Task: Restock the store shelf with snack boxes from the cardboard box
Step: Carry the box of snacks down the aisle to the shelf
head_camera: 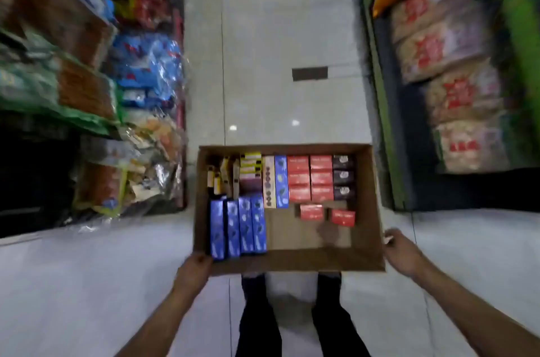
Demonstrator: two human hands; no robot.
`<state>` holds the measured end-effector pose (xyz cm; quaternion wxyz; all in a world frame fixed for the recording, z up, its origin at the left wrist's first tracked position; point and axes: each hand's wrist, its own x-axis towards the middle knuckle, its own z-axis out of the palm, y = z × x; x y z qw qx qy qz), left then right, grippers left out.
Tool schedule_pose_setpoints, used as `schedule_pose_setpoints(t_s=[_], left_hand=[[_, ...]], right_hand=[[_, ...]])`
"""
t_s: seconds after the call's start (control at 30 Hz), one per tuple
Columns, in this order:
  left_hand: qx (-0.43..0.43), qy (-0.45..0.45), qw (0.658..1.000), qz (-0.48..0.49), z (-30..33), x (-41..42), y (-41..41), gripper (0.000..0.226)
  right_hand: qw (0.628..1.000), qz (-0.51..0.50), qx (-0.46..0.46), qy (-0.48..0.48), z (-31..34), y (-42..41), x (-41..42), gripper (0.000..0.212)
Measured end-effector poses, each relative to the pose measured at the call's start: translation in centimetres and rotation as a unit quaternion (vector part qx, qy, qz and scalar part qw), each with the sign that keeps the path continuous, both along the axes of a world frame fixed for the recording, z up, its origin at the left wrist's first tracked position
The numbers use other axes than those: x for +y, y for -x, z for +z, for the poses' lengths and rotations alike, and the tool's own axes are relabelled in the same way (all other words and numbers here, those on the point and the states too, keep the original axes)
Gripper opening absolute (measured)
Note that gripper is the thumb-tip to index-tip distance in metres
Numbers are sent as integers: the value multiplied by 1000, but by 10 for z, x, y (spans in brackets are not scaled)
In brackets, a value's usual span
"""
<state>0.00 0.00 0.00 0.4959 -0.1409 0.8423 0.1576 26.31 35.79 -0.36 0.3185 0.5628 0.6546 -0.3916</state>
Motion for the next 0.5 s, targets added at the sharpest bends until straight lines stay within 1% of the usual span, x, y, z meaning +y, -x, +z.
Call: schedule_pose_setpoints(t_s=[0.03, 0.07, 0.1, 0.13, 0.2, 0.23, 0.3, 0.33, 0.43, 0.5], left_hand=[[37, -8, 999, -18, -32, 4, 13, 43], [62, 15, 998, -29, -62, 4, 25, 41], [89, 13, 996, -19, -92, 5, 40, 41], [107, 28, 994, -6, -115, 10, 57, 48], [139, 29, 990, -4, -158, 7, 77, 62], [148, 36, 988, -18, -179, 3, 83, 60], [158, 65, 981, -88, -212, -2, 99, 49], [155, 97, 974, -134, -221, -4, 105, 48], [177, 155, 941, -244, -231, -8, 118, 66], [186, 156, 921, -306, -227, -6, 122, 69]], right_hand=[[1000, -6, 7, -29, -30, 2, 8, 29], [998, -9, -11, -67, -59, 3, 19, 41], [995, -18, -28, -92, -86, 6, 30, 47], [992, -13, -50, -112, -106, 13, 39, 45], [989, 23, -81, -122, -146, 14, 47, 40], [989, 34, -82, -119, -163, 15, 50, 41], [990, 51, -74, -110, -189, 19, 56, 46], [989, 66, -77, -112, -198, 21, 57, 50], [981, 101, -86, -140, -211, 14, 62, 63], [972, 148, -103, -154, -204, 16, 64, 68]])
